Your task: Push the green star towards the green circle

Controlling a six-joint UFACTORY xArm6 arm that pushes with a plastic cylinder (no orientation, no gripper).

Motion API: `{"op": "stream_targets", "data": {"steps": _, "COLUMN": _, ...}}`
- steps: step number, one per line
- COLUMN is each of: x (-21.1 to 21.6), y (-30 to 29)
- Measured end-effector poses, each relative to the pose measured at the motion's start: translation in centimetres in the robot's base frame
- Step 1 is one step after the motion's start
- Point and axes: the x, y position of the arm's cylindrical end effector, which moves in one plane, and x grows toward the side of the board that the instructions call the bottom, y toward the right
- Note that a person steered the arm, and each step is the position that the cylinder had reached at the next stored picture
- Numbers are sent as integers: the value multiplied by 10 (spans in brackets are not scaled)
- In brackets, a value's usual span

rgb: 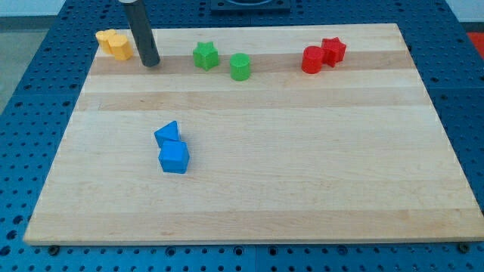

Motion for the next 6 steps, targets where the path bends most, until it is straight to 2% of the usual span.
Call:
{"op": "stream_targets", "data": {"steps": 2, "x": 0, "y": 19}}
{"op": "stream_targets", "data": {"steps": 4, "x": 1, "y": 76}}
{"op": "stream_targets", "data": {"steps": 6, "x": 41, "y": 144}}
